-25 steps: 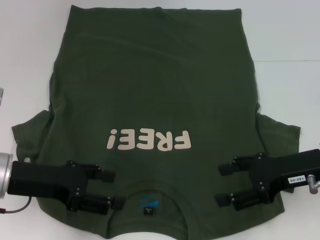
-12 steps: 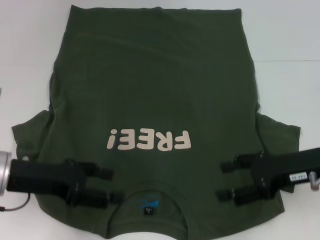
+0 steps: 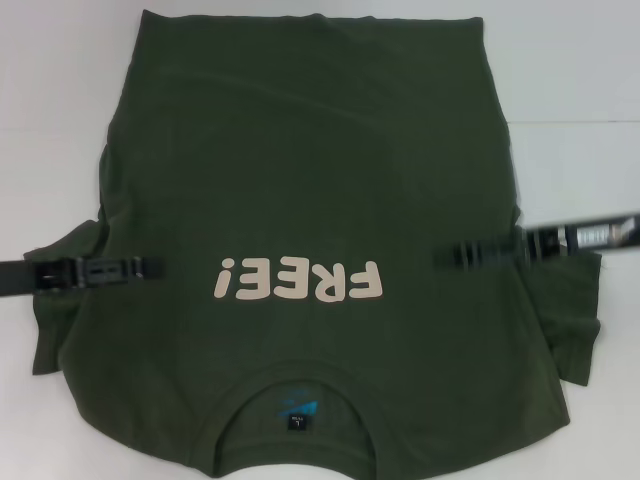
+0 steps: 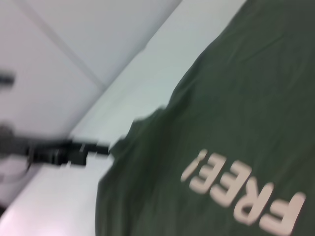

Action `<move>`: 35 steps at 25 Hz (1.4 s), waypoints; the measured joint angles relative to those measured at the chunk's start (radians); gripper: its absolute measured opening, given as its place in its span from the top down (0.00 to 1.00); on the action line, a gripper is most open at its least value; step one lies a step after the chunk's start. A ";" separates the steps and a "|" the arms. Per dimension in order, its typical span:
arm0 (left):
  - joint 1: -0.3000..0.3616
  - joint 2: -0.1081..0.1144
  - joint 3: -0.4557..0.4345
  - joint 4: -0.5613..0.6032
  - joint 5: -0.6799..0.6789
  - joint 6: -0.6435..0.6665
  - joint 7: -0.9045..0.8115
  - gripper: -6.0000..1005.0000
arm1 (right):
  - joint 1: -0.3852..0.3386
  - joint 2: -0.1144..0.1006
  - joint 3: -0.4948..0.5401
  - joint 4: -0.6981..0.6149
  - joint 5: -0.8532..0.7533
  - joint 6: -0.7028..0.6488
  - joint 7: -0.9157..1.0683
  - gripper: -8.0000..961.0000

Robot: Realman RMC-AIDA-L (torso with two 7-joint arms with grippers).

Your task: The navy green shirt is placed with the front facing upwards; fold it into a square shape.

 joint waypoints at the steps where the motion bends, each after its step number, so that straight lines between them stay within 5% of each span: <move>1: -0.001 0.004 -0.012 0.000 0.013 -0.007 -0.048 0.16 | 0.013 -0.008 0.005 0.005 0.014 0.013 0.034 0.02; 11: 0.023 0.014 -0.156 -0.019 0.049 -0.106 -0.191 0.16 | 0.114 -0.091 0.032 0.150 0.073 0.160 0.163 0.02; 19: 0.059 0.014 -0.216 -0.059 0.079 -0.216 -0.199 0.16 | 0.112 -0.094 0.032 0.167 0.073 0.186 0.165 0.02; 35: 0.023 0.022 -0.198 -0.180 0.122 -0.314 -0.153 0.16 | 0.109 -0.098 0.034 0.169 0.074 0.191 0.166 0.02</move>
